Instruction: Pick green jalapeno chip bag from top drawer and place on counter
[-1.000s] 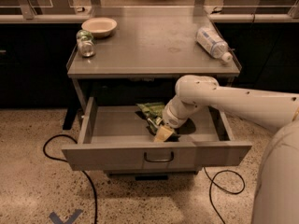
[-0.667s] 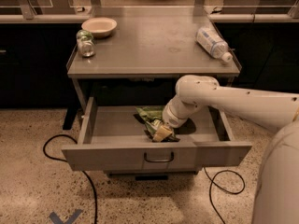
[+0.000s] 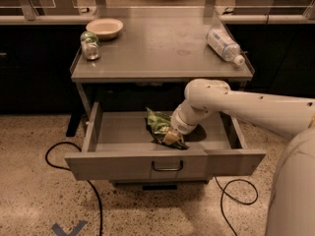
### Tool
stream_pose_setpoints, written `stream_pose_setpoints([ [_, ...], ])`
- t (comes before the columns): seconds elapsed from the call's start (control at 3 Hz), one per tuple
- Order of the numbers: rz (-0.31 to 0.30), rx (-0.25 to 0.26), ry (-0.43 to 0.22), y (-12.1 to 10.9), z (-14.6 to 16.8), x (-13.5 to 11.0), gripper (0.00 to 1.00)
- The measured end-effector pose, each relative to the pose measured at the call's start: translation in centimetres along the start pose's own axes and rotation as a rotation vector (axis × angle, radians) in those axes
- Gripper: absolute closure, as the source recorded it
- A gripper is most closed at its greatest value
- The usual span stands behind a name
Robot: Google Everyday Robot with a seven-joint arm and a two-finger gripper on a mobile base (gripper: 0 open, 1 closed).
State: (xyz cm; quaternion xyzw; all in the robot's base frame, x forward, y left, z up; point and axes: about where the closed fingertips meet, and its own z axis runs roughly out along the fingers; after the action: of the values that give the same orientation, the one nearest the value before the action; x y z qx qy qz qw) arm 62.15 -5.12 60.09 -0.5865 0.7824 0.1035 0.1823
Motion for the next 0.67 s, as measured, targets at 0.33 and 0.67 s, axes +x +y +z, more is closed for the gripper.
stream_pose_setpoints([
  [0.33, -0.022, 0.012, 0.019, 0.3, -1.1, -0.4, 1.0],
  [0.67, -0.073, 0.033, 0.063, 0.8, -4.0, -1.7, 1.0],
])
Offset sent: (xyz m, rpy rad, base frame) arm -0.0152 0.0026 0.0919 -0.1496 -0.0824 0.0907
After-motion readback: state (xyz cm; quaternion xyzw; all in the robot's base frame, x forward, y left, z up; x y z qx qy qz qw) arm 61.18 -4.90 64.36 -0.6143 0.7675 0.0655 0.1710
